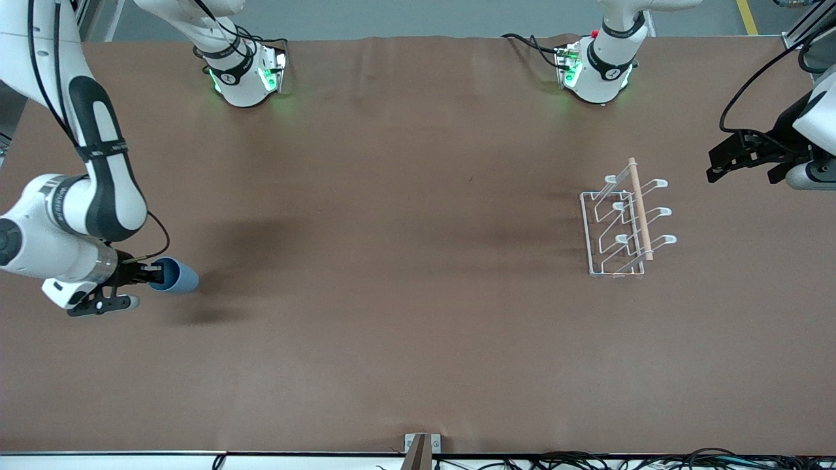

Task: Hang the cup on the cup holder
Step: 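Grasp the blue cup rim with the right gripper and lift it, then carry the cup toward the middle while the left gripper reaches it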

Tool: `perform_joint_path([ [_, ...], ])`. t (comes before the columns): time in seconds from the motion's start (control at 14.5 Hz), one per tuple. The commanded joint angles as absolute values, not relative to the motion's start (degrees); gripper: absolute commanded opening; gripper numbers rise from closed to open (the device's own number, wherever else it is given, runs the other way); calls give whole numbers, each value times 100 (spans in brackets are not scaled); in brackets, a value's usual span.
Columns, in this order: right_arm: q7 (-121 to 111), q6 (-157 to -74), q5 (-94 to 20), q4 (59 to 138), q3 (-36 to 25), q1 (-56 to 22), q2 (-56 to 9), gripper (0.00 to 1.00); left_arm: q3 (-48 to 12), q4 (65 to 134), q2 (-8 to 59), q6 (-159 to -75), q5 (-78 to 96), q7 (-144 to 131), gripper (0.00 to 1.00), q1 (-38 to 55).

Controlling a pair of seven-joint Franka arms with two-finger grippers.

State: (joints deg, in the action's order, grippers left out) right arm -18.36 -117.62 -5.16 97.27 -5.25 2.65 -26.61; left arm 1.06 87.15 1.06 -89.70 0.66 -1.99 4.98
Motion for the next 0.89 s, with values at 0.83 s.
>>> perform_joint_path([
  [0.83, 9, -9527, -5287, 9246, 780, -703, -2294, 1, 27, 8605, 176, -8912, 9, 462, 100, 527],
])
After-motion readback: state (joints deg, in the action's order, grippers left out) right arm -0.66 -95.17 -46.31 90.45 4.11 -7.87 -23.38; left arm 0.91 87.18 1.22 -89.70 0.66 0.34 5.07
